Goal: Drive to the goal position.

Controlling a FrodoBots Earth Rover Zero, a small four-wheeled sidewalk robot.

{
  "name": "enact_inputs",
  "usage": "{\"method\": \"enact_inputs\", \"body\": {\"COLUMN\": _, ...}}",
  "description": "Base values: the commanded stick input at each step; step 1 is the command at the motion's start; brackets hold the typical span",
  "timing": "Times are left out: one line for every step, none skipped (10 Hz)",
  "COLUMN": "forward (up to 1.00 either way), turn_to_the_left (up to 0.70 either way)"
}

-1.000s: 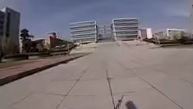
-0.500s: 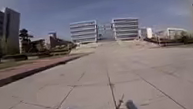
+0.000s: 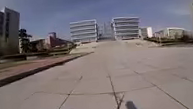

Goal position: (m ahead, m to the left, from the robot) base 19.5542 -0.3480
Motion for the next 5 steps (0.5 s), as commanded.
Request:
{"method": "enact_inputs", "body": {"forward": 0.7, "turn_to_the_left": 0.0}}
{"method": "enact_inputs", "body": {"forward": 0.7, "turn_to_the_left": 0.0}}
{"method": "enact_inputs", "body": {"forward": 0.7, "turn_to_the_left": 0.0}}
{"method": "enact_inputs", "body": {"forward": 0.7, "turn_to_the_left": 0.0}}
{"method": "enact_inputs", "body": {"forward": 0.7, "turn_to_the_left": 0.0}}
